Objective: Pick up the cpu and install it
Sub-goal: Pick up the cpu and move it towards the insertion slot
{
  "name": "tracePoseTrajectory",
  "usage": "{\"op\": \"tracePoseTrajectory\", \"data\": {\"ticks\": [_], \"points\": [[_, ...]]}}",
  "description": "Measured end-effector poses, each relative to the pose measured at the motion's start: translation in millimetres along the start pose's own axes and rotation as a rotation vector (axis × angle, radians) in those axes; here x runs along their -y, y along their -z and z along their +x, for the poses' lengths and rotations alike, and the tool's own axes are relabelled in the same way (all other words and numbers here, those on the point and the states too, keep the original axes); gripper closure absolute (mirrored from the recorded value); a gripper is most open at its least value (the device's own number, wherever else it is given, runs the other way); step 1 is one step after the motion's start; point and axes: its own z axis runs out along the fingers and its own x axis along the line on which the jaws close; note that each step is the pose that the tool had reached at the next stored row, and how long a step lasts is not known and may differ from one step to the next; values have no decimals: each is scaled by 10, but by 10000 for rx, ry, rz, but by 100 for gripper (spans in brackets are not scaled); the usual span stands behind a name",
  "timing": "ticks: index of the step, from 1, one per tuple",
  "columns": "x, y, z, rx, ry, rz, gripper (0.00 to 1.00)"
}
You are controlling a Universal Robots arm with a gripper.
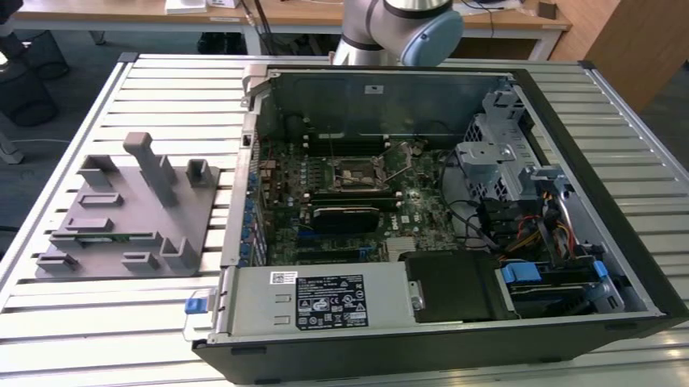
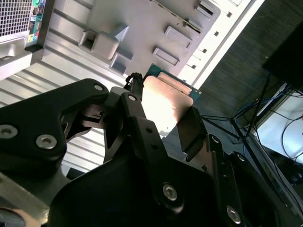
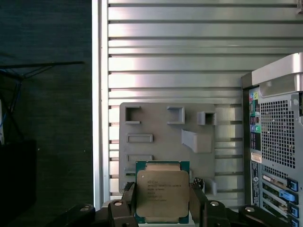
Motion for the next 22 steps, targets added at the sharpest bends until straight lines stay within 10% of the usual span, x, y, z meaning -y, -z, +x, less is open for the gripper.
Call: {"op": "tracePoseTrajectory", "data": {"ticks": [22], "points": [[-15,-14,-482,1,0,0,46]]}}
